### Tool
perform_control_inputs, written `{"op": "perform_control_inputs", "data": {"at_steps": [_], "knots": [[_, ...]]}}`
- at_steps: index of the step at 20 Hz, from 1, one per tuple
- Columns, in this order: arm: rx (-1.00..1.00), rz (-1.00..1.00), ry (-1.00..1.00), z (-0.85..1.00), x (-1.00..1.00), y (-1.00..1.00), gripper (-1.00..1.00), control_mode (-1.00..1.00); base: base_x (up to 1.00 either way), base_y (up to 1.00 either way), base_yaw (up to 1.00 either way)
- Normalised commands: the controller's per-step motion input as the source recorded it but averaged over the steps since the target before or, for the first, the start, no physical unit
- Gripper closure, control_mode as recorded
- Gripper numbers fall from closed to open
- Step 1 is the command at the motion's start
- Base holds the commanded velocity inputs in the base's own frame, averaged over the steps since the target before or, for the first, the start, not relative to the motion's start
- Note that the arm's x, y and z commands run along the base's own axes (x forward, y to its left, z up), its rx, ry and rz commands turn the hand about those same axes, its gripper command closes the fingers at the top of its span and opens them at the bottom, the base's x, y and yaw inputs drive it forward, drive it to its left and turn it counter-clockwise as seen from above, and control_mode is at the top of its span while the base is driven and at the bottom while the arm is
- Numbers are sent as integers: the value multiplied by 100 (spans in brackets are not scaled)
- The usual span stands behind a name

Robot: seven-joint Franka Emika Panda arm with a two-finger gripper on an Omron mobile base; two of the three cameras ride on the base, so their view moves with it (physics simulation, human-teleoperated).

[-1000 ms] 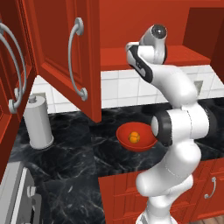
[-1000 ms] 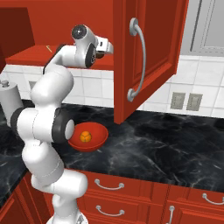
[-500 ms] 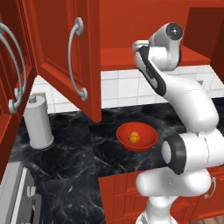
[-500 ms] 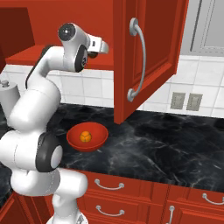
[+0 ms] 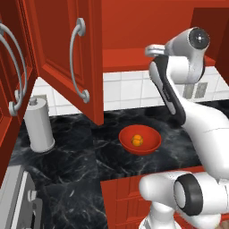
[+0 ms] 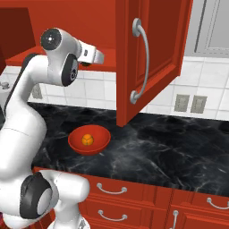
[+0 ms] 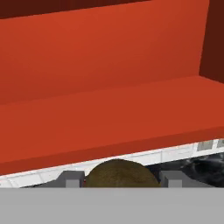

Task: Open the cabinet. Pick the orange and kiwi from the cabinet and place them into the bowl. Then close the cabinet.

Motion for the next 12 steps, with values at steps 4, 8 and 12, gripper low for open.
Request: {"op": "perform_control_inputs", "data": {"at_steps": [4, 8, 12], "knots": [[8, -6, 2, 14, -100, 0, 100, -100, 0, 0, 0], [2, 0, 0, 0, -100, 0, 100, -100, 0, 0, 0], [0, 0, 1, -23, -100, 0, 100, -100, 0, 0, 0]]}}
